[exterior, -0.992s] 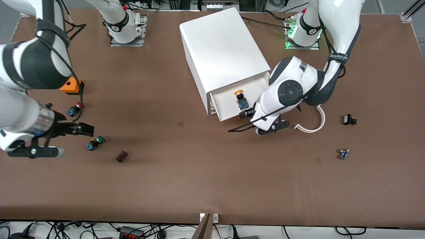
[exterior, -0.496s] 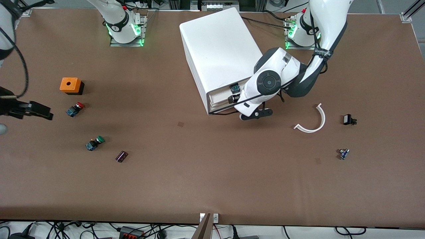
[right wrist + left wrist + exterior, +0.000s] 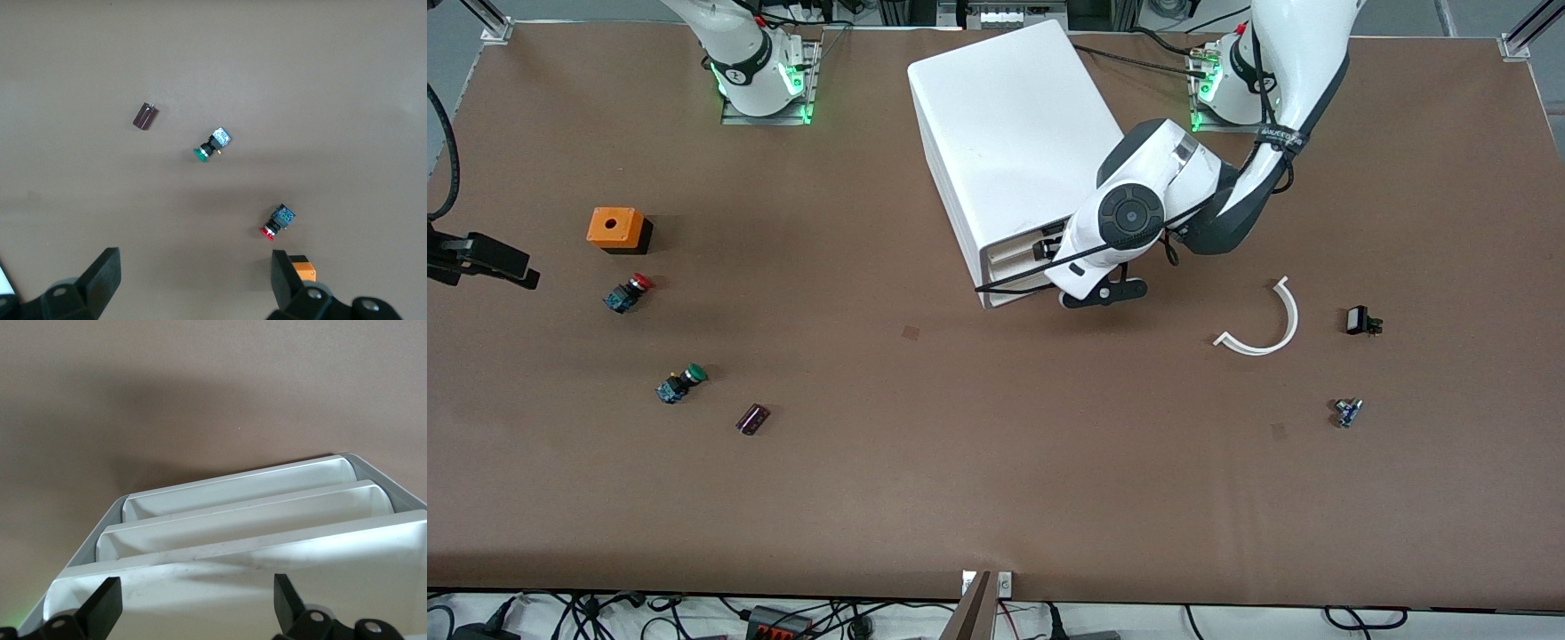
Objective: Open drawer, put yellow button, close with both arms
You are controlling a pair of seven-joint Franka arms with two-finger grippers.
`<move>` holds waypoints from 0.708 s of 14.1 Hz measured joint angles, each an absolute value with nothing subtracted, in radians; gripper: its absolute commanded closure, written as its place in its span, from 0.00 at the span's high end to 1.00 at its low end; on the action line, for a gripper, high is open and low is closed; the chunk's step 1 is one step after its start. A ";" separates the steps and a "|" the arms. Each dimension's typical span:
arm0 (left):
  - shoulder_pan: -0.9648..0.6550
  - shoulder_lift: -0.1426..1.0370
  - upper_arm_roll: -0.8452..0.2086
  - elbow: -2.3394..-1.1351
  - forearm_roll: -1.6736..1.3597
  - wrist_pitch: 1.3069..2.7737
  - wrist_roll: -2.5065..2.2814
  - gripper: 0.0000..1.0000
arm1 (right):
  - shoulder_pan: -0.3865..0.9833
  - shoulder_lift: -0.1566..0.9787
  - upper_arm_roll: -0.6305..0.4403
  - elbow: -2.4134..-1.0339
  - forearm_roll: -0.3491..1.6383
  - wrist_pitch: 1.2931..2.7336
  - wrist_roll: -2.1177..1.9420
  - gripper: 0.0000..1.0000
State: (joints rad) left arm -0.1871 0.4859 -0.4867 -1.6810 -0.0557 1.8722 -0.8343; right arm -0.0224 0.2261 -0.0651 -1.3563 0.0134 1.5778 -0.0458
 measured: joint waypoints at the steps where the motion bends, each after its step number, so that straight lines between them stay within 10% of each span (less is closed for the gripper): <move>1: -0.187 0.486 -0.487 -1.681 -0.056 1.872 -0.834 1.00 | -0.022 0.215 -0.065 -1.372 0.013 1.578 -0.046 1.00; 10: -0.015 0.464 -0.481 -1.553 0.096 1.806 -0.618 1.00 | -0.023 0.077 -0.064 -1.624 0.012 1.682 -0.046 1.00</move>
